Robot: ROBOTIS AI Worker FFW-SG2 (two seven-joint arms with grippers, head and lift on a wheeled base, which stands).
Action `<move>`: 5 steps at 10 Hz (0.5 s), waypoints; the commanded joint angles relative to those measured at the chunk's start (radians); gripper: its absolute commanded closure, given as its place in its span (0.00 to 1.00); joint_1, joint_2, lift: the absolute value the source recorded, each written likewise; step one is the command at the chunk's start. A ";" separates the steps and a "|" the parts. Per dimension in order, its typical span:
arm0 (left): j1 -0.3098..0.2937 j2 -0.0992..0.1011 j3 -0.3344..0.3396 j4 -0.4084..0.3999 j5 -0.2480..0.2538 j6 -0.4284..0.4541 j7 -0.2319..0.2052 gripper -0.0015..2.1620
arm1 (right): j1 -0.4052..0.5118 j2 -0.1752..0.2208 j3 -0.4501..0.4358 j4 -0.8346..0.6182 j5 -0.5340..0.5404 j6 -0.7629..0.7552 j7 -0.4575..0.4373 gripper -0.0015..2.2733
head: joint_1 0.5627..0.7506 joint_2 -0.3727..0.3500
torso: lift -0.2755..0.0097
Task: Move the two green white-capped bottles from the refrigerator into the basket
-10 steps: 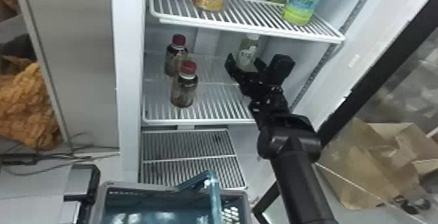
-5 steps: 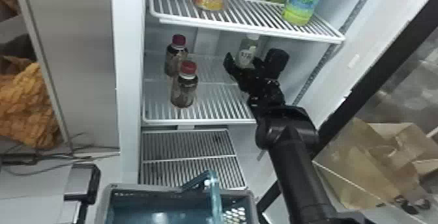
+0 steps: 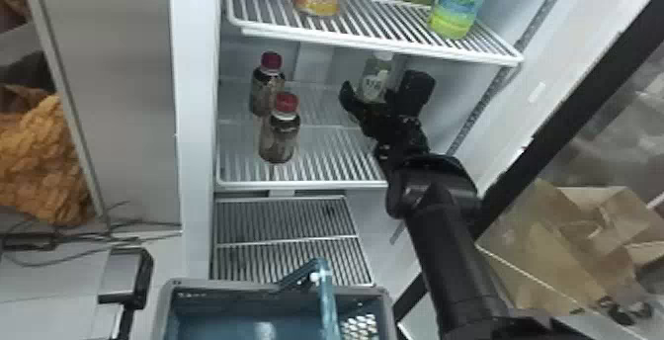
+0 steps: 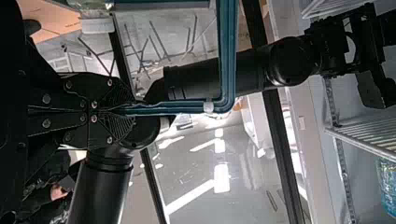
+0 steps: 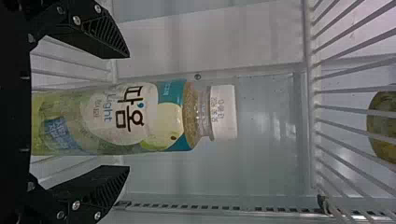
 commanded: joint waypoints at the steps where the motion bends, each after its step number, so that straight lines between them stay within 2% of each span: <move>1: -0.003 0.000 -0.002 0.002 0.000 0.000 0.000 0.52 | -0.007 0.002 0.009 0.008 -0.016 0.019 -0.014 0.09 | 0.70 0.03 | 0.04; 5: -0.010 0.000 -0.008 0.007 0.002 -0.002 0.000 0.52 | -0.044 -0.005 0.031 0.054 -0.002 0.031 -0.042 0.11 | 0.70 0.03 | 0.04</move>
